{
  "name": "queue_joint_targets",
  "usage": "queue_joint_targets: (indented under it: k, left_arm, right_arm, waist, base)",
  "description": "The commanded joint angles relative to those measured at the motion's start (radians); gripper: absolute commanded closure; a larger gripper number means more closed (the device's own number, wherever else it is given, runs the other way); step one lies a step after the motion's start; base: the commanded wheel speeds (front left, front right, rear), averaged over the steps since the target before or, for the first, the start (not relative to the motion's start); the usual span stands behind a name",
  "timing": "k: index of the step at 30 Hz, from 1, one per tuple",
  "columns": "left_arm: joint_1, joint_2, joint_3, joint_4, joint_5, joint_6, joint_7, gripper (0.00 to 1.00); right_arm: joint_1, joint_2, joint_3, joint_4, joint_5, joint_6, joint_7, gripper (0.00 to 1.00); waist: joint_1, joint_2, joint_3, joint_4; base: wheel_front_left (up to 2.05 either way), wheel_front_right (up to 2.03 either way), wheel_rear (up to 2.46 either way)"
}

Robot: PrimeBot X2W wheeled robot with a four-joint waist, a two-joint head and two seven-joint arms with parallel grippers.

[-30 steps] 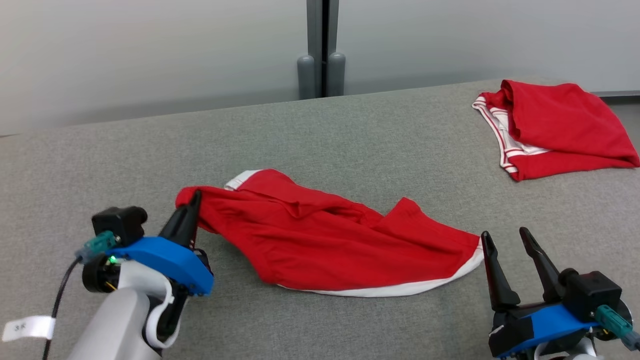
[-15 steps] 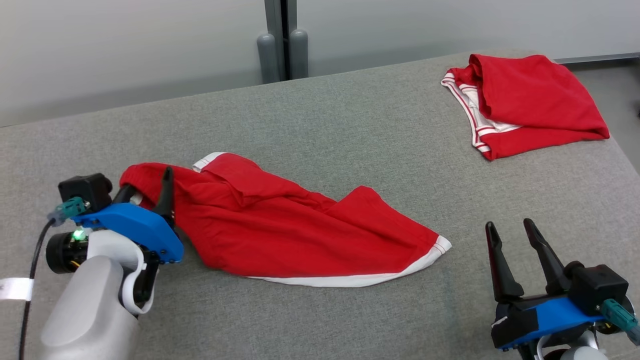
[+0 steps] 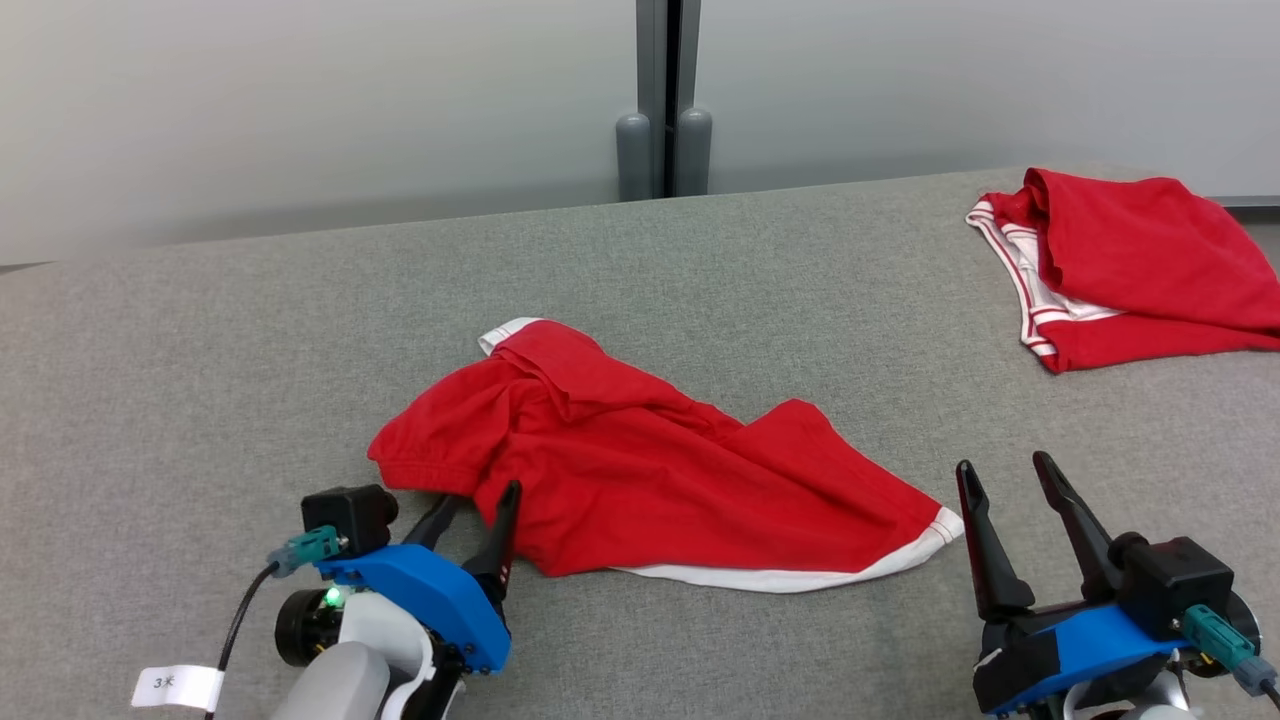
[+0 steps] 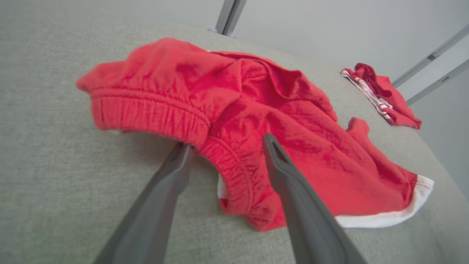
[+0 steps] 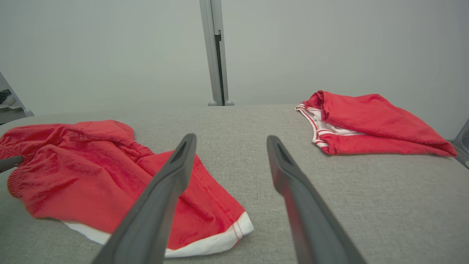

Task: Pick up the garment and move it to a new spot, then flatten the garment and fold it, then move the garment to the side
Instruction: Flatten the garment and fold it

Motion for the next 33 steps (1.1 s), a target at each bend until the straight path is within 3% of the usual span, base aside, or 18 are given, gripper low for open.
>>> queue_joint_targets:
  k: [1,16,25,26,28,33]
  left_arm:
    - [0.015,-0.005,-0.012,-0.012,-0.008,-0.005,0.01,0.0]
    - [0.106,-0.001,-0.035,-0.071,-0.041,0.03,0.062,0.0]
    - [0.085,0.016,-0.061,-0.112,-0.034,0.015,0.064,0.0]
    - [0.078,0.016,-0.063,-0.107,-0.036,0.014,0.065,0.37]
    - [0.06,0.008,-0.064,-0.108,-0.047,0.006,0.049,1.0]
    - [0.047,0.014,-0.067,-0.129,-0.069,-0.004,0.008,1.0]
  right_arm:
    - [0.009,-0.002,0.004,-0.003,0.005,0.001,0.004,0.0]
    - [0.031,-0.002,0.008,0.005,0.029,0.001,-0.003,0.0]
    - [0.012,-0.002,0.011,0.009,0.039,0.0,-0.012,0.0]
    - [0.01,-0.002,0.011,0.011,0.04,0.001,-0.013,0.0]
    - [0.006,-0.002,0.009,0.012,0.042,0.0,-0.016,0.0]
    - [0.01,-0.002,0.001,0.016,0.04,0.001,-0.021,0.0]
  waist:
    - [-0.0001,-0.0001,-0.011,0.009]
    - [-0.0001,-0.0001,-0.028,-0.027]
    - [-0.0001,-0.0001,-0.008,-0.029]
    - [-0.0001,-0.0001,-0.007,-0.03]
    - [-0.0001,-0.0001,-0.003,-0.03]
    - [-0.0001,-0.0001,-0.005,-0.023]
  base:
    - [0.0,0.0,0.0]
    - [0.0,0.0,0.0]
    - [0.0,0.0,0.0]
    - [0.0,0.0,0.0]
    - [0.0,0.0,0.0]
    - [0.0,0.0,0.0]
